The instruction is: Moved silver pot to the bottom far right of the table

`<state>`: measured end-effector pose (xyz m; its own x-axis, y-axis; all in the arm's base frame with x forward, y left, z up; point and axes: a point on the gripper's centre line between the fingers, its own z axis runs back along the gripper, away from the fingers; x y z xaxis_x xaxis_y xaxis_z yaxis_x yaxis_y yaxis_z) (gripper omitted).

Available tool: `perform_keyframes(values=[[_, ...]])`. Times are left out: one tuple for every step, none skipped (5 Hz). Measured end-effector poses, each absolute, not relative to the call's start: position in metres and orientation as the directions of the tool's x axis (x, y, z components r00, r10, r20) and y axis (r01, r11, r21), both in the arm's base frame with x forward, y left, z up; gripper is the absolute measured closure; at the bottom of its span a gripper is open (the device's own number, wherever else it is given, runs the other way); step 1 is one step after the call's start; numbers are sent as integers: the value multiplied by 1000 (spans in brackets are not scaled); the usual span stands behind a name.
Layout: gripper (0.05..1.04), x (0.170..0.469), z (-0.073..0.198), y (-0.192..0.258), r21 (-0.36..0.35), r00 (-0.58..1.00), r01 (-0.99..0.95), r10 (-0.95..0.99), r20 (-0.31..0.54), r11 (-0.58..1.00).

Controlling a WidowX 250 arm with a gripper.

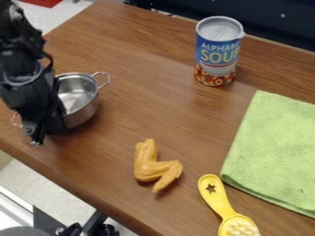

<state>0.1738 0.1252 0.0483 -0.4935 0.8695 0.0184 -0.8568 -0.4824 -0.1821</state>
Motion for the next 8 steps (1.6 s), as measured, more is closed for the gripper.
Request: perform_keyframes(values=[[1022, 165, 44, 121, -171, -466, -874, 884, 33, -454], [1022, 160, 44, 115, -172, -432, -890, 902, 27, -421], [998, 161, 45, 117, -169, -456, -879, 889, 29, -446], [849, 162, 47, 121, -162, -461, -879, 886, 43, -449], [610, 163, 51, 123, -134, -477, -874, 877, 59, -466], [319, 169, 59, 127, -126, -491, -867, 869, 60, -482], [98, 172, 72, 125, -95, -491, -868, 870, 33, -487], [86, 171, 95, 114, -71, -470, -880, 883, -14, -469]])
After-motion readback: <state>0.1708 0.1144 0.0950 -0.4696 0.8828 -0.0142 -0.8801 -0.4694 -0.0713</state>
